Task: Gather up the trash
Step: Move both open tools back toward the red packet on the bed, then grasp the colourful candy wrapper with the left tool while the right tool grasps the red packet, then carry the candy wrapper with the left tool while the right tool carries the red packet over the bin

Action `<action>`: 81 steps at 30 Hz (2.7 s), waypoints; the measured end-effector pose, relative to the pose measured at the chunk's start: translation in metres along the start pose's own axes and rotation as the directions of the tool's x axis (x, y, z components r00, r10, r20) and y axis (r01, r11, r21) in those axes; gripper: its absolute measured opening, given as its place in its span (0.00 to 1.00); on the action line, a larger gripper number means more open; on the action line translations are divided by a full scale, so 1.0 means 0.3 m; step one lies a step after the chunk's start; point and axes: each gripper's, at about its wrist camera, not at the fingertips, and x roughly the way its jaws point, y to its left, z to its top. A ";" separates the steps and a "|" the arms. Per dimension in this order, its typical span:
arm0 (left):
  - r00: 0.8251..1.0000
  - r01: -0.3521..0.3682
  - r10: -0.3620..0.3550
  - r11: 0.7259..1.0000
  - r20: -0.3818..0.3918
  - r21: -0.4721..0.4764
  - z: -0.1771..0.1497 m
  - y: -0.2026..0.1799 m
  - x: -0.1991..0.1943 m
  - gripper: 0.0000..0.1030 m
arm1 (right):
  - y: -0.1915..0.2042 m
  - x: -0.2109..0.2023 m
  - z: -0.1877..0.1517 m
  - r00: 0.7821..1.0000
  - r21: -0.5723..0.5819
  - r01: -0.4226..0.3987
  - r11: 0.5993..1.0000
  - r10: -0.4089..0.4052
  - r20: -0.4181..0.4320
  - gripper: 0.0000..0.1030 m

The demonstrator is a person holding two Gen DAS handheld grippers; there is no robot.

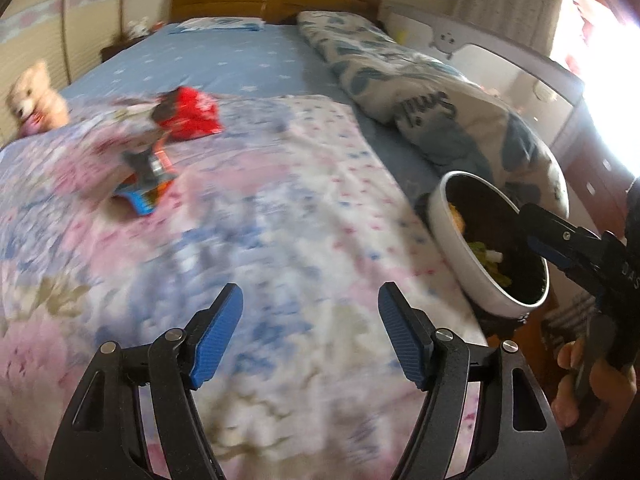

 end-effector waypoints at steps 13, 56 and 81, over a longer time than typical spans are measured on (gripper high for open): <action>0.990 -0.138 0.139 0.987 0.003 -0.085 0.000 0.215 -0.025 0.73 | 0.185 0.116 -0.030 0.995 -0.058 -0.092 0.994 0.090 -0.045 0.87; 0.998 -0.053 0.057 0.960 0.006 -0.276 0.067 0.725 0.054 0.06 | 0.721 0.817 0.097 0.987 -0.191 -0.133 0.972 0.112 -0.118 0.87; 0.998 -0.048 0.053 0.980 0.018 -0.194 -0.009 0.561 -0.032 0.01 | 0.602 0.493 -0.017 0.986 -0.161 -0.141 0.977 0.123 -0.116 0.02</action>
